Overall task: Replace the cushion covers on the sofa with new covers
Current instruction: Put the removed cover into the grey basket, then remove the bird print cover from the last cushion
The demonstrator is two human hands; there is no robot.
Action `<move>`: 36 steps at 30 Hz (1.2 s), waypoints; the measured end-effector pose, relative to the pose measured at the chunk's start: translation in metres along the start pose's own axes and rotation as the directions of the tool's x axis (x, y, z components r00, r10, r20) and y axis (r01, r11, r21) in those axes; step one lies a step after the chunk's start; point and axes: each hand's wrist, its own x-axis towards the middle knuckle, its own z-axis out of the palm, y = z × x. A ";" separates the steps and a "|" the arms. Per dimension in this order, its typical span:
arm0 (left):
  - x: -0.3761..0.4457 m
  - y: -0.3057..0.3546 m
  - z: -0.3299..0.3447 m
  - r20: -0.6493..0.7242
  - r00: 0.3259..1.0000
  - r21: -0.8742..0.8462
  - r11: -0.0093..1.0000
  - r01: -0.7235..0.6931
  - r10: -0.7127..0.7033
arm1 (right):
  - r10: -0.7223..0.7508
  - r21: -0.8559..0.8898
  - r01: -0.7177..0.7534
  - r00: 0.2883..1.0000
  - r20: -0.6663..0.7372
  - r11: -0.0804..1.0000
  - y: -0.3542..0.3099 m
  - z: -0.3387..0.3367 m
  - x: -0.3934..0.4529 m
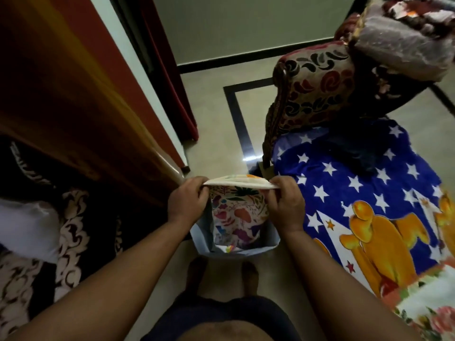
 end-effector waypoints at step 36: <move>-0.259 -0.074 -0.142 0.090 0.769 -0.759 0.456 0.464 -0.633 | 0.010 0.378 -0.528 0.591 0.806 0.761 -0.196 0.069 -0.139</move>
